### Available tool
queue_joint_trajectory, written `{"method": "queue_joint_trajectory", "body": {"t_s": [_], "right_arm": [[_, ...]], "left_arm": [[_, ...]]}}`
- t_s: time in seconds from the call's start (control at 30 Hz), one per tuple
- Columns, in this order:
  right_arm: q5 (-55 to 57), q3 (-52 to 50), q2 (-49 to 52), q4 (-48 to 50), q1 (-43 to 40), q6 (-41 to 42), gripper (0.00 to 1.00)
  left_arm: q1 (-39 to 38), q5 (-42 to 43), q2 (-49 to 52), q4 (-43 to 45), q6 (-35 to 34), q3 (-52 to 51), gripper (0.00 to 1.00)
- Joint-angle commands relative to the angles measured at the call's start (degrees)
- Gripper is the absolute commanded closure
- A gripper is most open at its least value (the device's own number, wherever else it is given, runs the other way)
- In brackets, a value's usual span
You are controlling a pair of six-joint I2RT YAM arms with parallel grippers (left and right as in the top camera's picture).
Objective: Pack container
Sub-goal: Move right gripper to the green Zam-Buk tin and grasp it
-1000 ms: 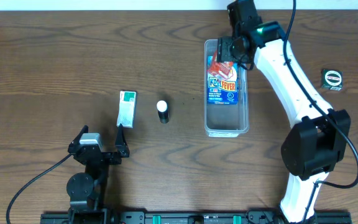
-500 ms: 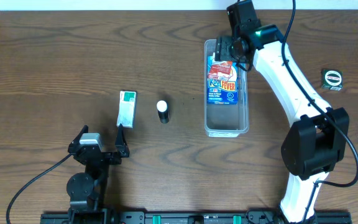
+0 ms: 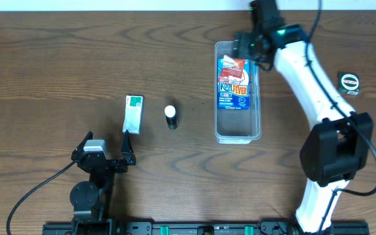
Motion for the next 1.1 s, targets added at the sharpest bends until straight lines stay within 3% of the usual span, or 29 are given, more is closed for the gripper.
{"method": "queue_joint_trajectory", "body": {"t_s": [0.0, 0.23, 0.47, 0.8, 1.07], "right_arm": [[3.52, -0.09, 0.20, -2.12, -8.63, -6.67, 0.18], [5.99, -0.11, 0.24, -6.45, -23.26, -20.17, 0.14], [1.53, -0.20, 1.49, -5.38, -34.18, -26.49, 0.15], [-0.20, -0.20, 9.62, -2.32, -37.11, -34.91, 0.09], [0.02, -0.20, 13.53, 0.70, -37.31, -35.12, 0.08]], "left_arm": [[0.20, 0.83, -0.02, -2.01, 0.35, -0.90, 0.02], [0.20, 0.83, -0.02, -2.01, 0.35, -0.90, 0.02], [0.20, 0.83, -0.02, -2.01, 0.35, -0.90, 0.02], [0.20, 0.83, -0.02, -2.01, 0.35, -0.90, 0.02], [0.20, 0.85, -0.02, -2.01, 0.35, -0.90, 0.02]]}}
